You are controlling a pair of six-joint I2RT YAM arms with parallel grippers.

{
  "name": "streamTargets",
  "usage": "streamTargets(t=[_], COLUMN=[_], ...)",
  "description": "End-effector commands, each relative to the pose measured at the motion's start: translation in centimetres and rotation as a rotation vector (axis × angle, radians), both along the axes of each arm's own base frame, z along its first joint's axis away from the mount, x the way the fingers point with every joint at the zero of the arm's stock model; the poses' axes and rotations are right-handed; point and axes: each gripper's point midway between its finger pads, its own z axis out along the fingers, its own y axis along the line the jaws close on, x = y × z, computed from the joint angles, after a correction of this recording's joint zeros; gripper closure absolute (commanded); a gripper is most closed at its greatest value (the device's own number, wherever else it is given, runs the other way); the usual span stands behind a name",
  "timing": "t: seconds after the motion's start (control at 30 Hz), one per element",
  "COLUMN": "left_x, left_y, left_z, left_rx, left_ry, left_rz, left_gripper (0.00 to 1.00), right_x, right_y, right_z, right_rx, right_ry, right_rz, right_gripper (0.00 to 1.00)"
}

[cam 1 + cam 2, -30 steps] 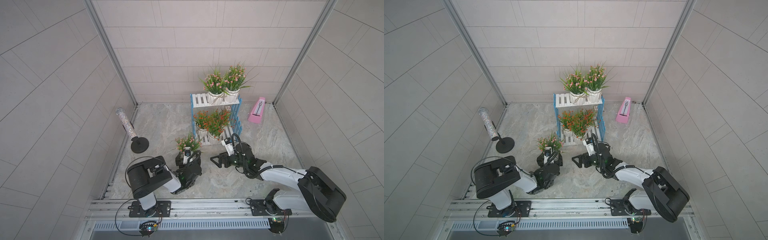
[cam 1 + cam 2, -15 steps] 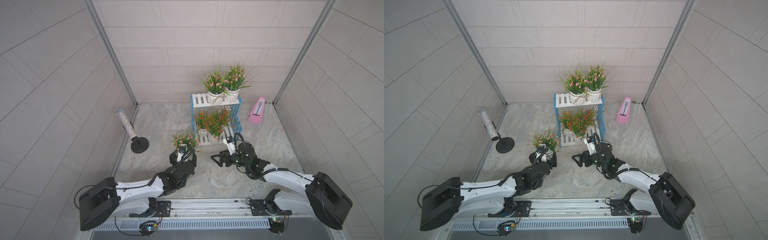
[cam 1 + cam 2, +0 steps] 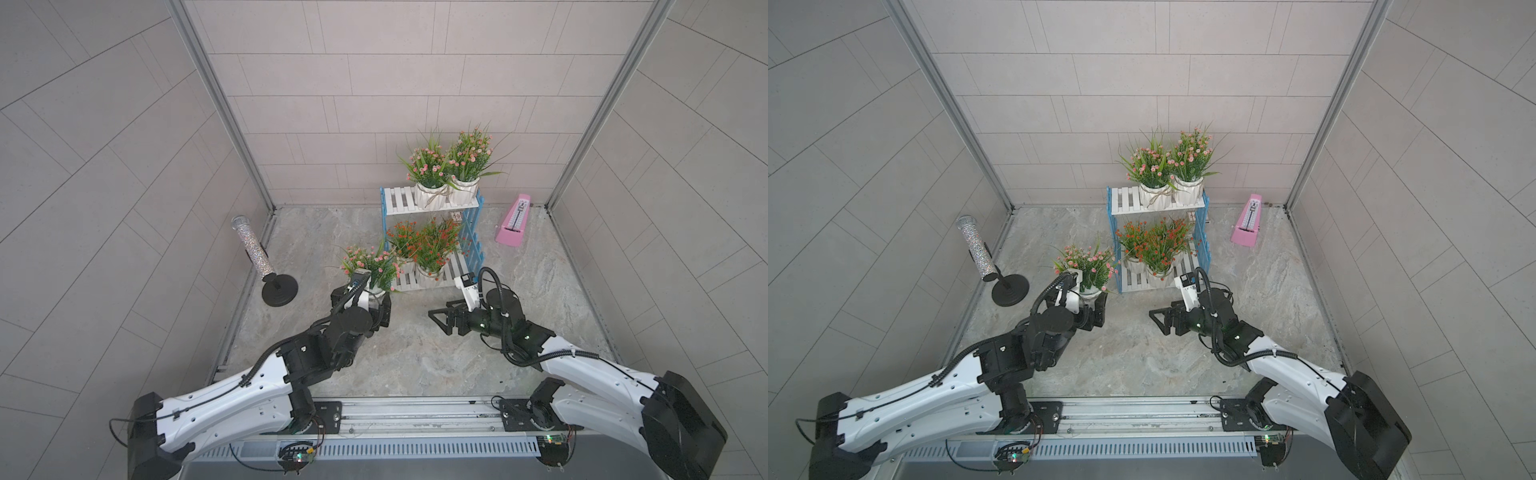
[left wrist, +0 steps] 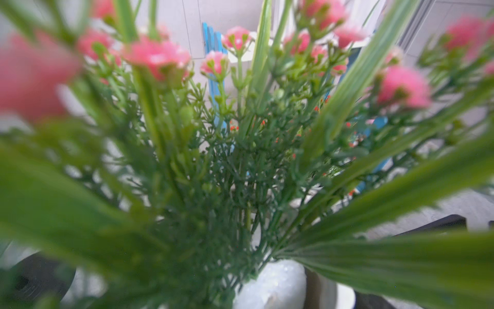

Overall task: Place the baby's breath potted plants on the rack by color
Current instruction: Place the baby's breath potted plant on the rack.

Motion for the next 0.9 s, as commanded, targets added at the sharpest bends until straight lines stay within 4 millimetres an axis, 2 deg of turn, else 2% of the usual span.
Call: streamTargets(t=[0.0,0.37,0.53,0.83,0.87], left_x=[0.5,5.0,8.0,13.6,14.3], left_y=[-0.3,-1.7,-1.1,-1.4,-1.6], left_z=[4.4,11.7,15.5,19.1,19.0], left_rx=[-0.004,-0.057,-0.117,-0.14,-0.142], left_ry=[-0.051,-0.108,-0.161,-0.216,-0.21], left_rz=[-0.039,-0.184,-0.205,-0.193,-0.193], left_gripper=[0.2,0.21,0.2,0.2,0.2], right_x=[-0.3,-0.3,-0.2,0.2,0.3], right_y=[-1.1,-2.3,-2.6,-3.4,-3.5], right_z=[-0.3,0.3,0.2,0.1,0.1], right_rx=[-0.039,-0.066,-0.073,-0.092,-0.093], right_ry=[-0.008,-0.031,-0.028,-0.026,-0.025], right_rz=[-0.03,-0.057,-0.066,-0.083,-0.085], right_gripper=[0.03,0.03,0.03,0.03,0.03])
